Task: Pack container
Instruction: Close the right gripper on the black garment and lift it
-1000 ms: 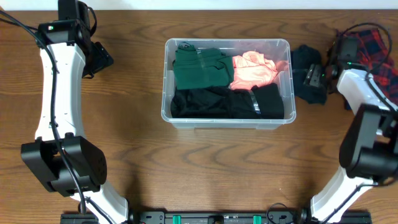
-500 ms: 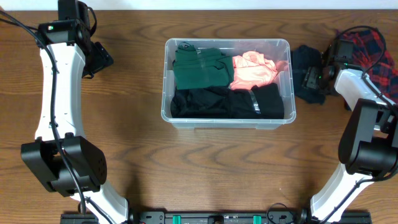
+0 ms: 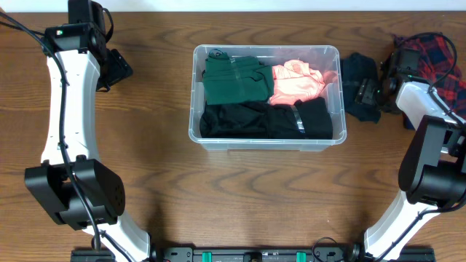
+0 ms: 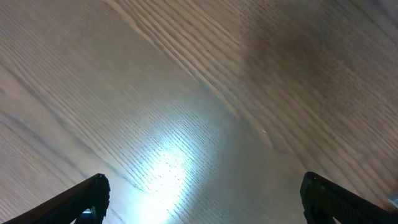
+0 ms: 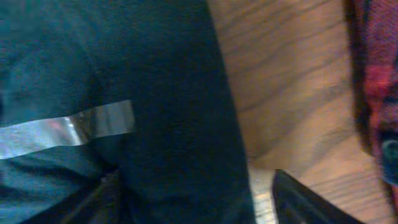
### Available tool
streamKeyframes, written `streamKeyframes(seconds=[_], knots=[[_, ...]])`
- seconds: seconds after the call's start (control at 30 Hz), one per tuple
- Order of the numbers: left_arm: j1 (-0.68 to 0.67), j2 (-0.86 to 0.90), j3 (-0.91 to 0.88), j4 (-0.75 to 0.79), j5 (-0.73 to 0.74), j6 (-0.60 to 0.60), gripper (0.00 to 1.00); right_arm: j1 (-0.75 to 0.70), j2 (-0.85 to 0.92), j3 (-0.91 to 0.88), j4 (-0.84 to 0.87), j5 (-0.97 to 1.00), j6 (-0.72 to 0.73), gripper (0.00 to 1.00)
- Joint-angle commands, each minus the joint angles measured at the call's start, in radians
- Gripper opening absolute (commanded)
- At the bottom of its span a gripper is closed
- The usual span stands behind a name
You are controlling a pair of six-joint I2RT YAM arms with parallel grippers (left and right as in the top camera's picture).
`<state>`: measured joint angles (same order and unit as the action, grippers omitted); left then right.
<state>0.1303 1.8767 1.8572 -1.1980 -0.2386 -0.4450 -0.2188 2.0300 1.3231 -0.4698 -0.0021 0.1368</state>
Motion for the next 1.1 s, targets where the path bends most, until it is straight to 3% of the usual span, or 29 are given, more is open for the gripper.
streamKeyframes(seconds=[0.0, 0.23, 0.27, 0.4, 0.47, 0.73, 1.07], knots=[[0.004, 0.006, -0.005, -0.004, -0.005, -0.002, 0.98, -0.012, 0.032, -0.048, 0.004, -0.008, -0.03, 0.69], [0.004, 0.006, -0.005, -0.004, -0.005, -0.002, 0.98, -0.012, 0.032, -0.142, 0.11, -0.037, -0.03, 0.68], [0.004, 0.006, -0.005, -0.004, -0.005, -0.002, 0.98, -0.012, 0.032, -0.145, 0.111, -0.049, -0.03, 0.6], [0.004, 0.006, -0.005, -0.004, -0.005, -0.002, 0.98, -0.012, 0.023, -0.14, 0.113, -0.105, -0.03, 0.13], [0.004, 0.006, -0.005, -0.004, -0.005, -0.002, 0.98, -0.012, 0.01, -0.131, 0.107, -0.111, -0.03, 0.01], [0.004, 0.006, -0.005, -0.004, -0.005, -0.002, 0.98, -0.018, -0.178, -0.107, 0.085, -0.103, -0.045, 0.01], [0.004, 0.006, -0.005, -0.004, -0.005, -0.002, 0.98, 0.028, -0.632, -0.105, 0.006, -0.145, -0.035, 0.01]])
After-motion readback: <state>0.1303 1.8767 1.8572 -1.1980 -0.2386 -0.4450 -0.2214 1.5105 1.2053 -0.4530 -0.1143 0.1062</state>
